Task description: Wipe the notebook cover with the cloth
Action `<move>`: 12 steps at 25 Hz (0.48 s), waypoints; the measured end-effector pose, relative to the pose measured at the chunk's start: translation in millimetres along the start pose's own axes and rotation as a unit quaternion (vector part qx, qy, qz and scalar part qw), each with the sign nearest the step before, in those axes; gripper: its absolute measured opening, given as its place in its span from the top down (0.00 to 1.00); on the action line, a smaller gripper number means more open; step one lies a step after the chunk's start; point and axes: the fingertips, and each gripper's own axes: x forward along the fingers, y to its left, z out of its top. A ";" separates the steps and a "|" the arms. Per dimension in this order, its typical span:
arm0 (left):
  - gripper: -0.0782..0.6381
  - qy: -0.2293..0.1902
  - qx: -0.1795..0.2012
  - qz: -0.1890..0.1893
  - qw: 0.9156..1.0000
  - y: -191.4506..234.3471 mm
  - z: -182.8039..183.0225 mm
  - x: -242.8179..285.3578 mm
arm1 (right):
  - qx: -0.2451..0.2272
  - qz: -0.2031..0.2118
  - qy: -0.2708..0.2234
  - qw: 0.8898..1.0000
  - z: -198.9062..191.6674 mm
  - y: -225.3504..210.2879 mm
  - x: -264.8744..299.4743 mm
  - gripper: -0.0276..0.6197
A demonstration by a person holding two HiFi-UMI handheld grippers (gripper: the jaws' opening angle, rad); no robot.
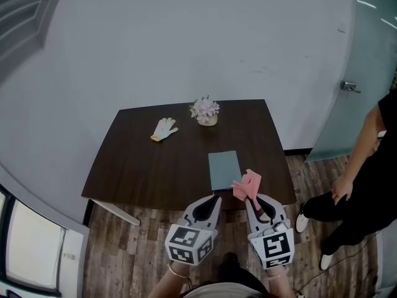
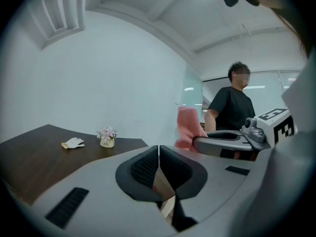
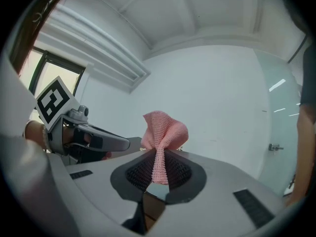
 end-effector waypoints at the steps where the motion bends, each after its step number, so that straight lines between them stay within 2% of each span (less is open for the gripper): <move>1: 0.85 0.000 -0.001 0.002 1.000 2.6 -1.1 7.1 | 0.002 0.003 0.001 1.000 -2.5 -4.4 5.8 0.89; 6: 0.85 0.000 -0.004 0.016 1.000 9.5 -7.8 33.0 | 0.005 0.020 0.008 1.000 -12.8 -20.5 26.2 0.89; 12: 0.85 0.013 -0.023 0.038 0.999 34.2 -4.0 81.6 | 0.001 0.048 0.028 0.998 -16.2 -55.7 77.6 0.89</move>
